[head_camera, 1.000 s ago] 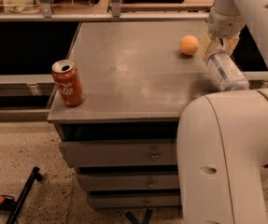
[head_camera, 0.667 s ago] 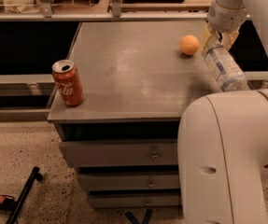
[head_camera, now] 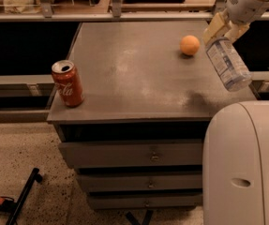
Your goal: Place blue plastic bottle upright
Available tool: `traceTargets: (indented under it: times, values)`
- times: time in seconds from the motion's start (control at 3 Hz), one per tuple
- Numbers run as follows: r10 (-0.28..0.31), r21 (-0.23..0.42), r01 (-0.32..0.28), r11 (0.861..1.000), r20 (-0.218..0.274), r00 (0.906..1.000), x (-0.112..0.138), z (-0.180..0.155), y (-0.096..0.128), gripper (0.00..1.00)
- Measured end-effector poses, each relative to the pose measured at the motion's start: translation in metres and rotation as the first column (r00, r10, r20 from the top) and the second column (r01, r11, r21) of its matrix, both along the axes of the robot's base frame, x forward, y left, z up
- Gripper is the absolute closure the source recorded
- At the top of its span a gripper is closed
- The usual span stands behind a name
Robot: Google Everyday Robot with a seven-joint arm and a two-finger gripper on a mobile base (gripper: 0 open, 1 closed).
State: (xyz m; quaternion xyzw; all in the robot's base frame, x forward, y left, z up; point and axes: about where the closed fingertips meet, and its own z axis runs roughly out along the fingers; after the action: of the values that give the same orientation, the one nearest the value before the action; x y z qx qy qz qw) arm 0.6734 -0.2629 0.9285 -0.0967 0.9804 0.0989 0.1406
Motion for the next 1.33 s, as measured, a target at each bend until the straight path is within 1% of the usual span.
traceTargets:
  times: [0.67,1.0,1.33]
  values:
    - [-0.002,0.039,-0.001,0.999,0.074,0.9973,0.019,0.001,0.004,1.0]
    - [0.041,0.166,-0.07,0.984,0.173,0.9841,0.023,0.006,0.002,1.0]
    - [0.099,0.294,-0.204,0.934,0.335,0.937,0.021,0.022,0.002,1.0]
